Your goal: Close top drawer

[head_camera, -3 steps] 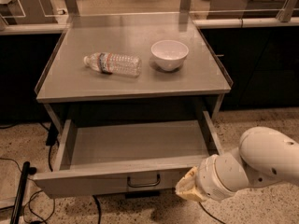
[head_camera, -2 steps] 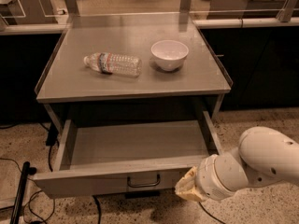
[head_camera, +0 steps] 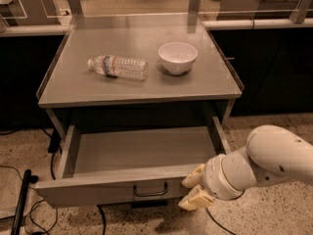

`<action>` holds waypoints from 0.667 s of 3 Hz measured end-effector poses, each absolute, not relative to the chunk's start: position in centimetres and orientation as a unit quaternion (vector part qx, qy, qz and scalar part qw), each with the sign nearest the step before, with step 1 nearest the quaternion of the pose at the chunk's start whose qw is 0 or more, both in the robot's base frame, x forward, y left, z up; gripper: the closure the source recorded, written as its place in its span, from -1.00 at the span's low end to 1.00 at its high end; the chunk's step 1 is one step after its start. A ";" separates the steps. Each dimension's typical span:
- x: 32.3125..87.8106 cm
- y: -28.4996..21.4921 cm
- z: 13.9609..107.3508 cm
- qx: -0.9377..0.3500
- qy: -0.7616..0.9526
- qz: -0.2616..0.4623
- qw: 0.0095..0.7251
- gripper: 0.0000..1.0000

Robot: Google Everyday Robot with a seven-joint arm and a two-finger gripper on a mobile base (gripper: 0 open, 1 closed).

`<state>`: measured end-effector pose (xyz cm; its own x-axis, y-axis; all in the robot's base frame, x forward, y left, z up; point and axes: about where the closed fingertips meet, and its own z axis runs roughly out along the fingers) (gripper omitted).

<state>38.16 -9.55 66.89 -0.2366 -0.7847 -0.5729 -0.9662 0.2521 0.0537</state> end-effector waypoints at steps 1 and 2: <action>40.1 -8.9 66.9 -0.578 0.753 0.211 0.231 -1.00; 42.7 -8.3 66.7 -0.580 0.747 0.217 0.241 -0.70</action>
Offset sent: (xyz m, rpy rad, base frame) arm 0.1045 0.0220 -0.0067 0.1004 -0.0420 0.0249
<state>42.72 -8.35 66.70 -0.2119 -0.7616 -0.6124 -0.9713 0.2336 0.0457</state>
